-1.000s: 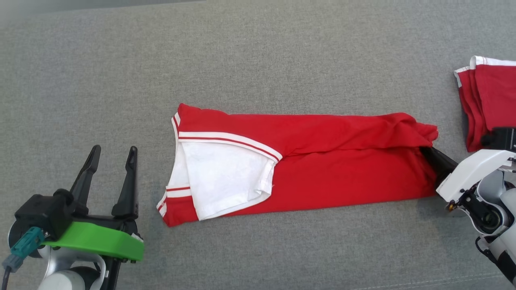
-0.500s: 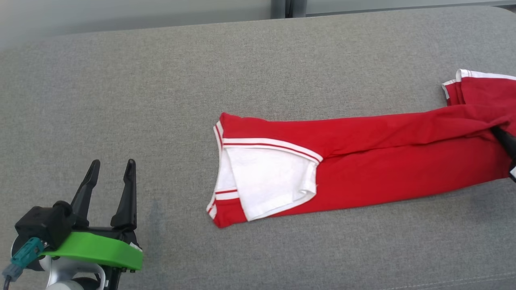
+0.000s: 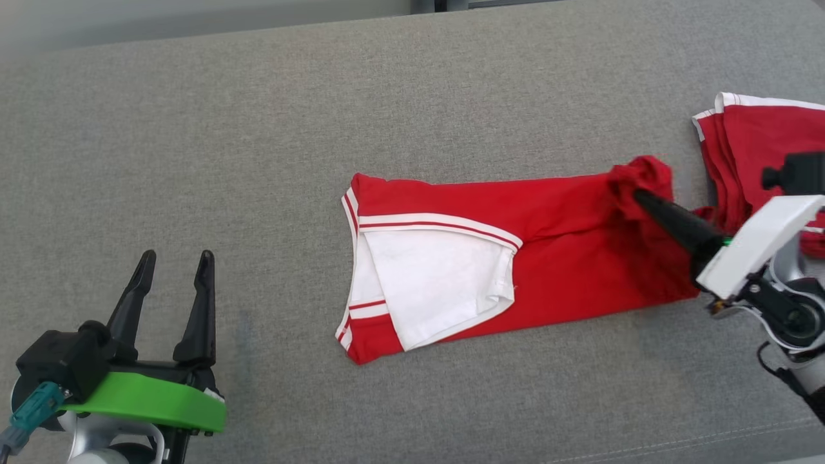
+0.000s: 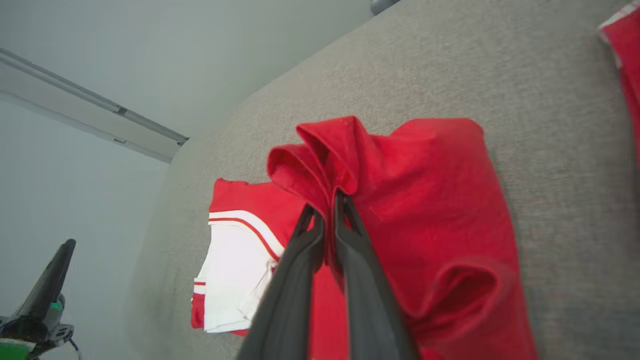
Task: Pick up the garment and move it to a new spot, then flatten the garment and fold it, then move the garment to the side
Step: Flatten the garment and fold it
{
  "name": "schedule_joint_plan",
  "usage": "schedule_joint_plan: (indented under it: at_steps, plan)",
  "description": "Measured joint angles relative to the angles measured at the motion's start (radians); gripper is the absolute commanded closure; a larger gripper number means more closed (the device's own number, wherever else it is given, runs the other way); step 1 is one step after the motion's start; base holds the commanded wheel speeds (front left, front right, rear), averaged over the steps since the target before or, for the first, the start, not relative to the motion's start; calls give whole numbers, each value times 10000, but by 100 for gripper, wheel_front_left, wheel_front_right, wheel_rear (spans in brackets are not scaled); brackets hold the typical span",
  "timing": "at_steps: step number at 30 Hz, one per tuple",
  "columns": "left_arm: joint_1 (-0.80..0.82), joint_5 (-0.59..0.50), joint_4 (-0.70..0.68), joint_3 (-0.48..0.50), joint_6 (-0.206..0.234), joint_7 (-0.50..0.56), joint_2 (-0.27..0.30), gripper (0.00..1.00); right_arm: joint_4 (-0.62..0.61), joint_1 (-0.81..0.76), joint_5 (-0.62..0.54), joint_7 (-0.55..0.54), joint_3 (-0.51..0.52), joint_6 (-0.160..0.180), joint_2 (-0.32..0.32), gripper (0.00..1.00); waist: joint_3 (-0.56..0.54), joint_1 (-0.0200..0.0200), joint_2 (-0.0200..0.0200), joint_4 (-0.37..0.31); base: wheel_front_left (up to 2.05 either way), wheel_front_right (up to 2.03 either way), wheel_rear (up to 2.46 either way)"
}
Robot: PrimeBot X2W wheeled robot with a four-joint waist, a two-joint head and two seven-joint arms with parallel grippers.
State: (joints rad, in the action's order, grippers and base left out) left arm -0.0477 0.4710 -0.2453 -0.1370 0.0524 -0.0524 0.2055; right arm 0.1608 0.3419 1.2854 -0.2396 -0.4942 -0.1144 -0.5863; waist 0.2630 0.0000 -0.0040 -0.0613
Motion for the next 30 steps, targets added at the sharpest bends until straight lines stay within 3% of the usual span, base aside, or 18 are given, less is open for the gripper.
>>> schedule_joint_plan:
  at_steps: [5, 10, 22, 30]
  plan:
    - [25, -59, -226, -163, -56, 182, 73, 0, -999, 586, -489, -29, -792, 0, 951, 100, 269, 0, 0, -131, 0, 0, 0]
    - [125, -98, -253, -326, -132, 284, 102, 0, -1101, 894, -1271, 332, -1371, 2, 1910, 100, 585, 0, 0, -211, 0, 0, 0]
    - [503, -169, -173, -472, -182, 430, 111, 0, -35, 1787, -2780, 807, -2823, 393, 4002, 100, 1046, 0, 0, -26, 0, 0, 0]
    - [709, -169, 113, -619, -272, 493, 104, 0, 897, 2231, -3229, 1120, -3198, 589, 4863, 100, 1008, 0, 0, 158, 0, 0, 0]
